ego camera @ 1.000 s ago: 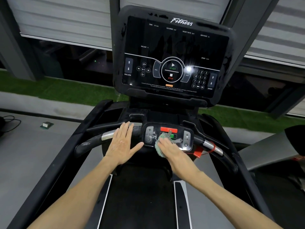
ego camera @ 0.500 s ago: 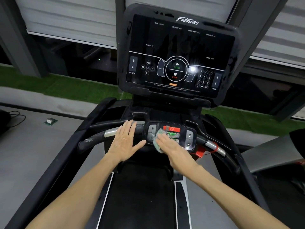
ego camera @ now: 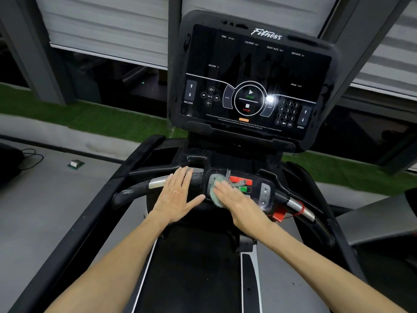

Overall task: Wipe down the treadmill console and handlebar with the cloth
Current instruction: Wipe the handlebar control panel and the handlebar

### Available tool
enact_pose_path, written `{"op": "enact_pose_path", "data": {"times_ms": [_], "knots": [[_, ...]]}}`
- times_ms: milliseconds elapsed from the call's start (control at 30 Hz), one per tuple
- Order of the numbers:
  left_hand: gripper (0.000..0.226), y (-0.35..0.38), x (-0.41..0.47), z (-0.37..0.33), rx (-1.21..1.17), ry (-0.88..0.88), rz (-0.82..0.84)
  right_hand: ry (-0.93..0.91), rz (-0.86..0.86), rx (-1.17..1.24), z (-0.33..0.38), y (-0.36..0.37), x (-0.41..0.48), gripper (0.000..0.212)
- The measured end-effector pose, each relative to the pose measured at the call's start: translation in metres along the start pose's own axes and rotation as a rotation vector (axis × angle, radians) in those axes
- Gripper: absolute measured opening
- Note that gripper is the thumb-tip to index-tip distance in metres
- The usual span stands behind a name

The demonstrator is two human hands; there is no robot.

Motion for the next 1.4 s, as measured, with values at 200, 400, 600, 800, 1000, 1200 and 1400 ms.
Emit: {"op": "enact_pose_path", "data": {"times_ms": [200, 400, 600, 800, 1000, 1200, 1400], "knots": [[0.111, 0.0, 0.001, 0.001, 0.001, 0.003, 0.014, -0.059, 0.057, 0.058, -0.001, -0.003, 0.004, 0.072], [0.105, -0.003, -0.001, 0.0, 0.005, 0.01, 0.001, 0.002, 0.006, 0.095, -0.004, -0.004, 0.023, 0.077], [0.108, -0.001, 0.0, 0.001, 0.012, 0.013, 0.032, -0.149, 0.081, 0.04, 0.01, 0.012, -0.002, 0.076], [0.113, -0.003, 0.002, 0.002, 0.029, 0.024, 0.062, -0.032, -0.035, 0.142, -0.001, -0.018, 0.051, 0.068], [0.11, -0.003, 0.002, 0.006, 0.045, 0.054, 0.135, -0.134, -0.023, -0.01, 0.017, 0.005, 0.017, 0.083], [0.119, -0.006, -0.002, 0.0, 0.054, 0.06, 0.132, -0.179, 0.078, 0.027, 0.009, 0.009, 0.028, 0.068], [0.122, -0.005, 0.001, 0.001, 0.054, 0.037, 0.145, -0.026, 0.031, 0.077, 0.008, 0.0, 0.039, 0.072]]}}
Point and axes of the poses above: each hand's wrist, its own x-axis towards the middle knuckle, its own y-axis out of the palm, z = x × y, the point moved 6 cm from there along x, towards the middle knuckle, and after that the axes turned 10 degrees about z, right-handed, at the moved point
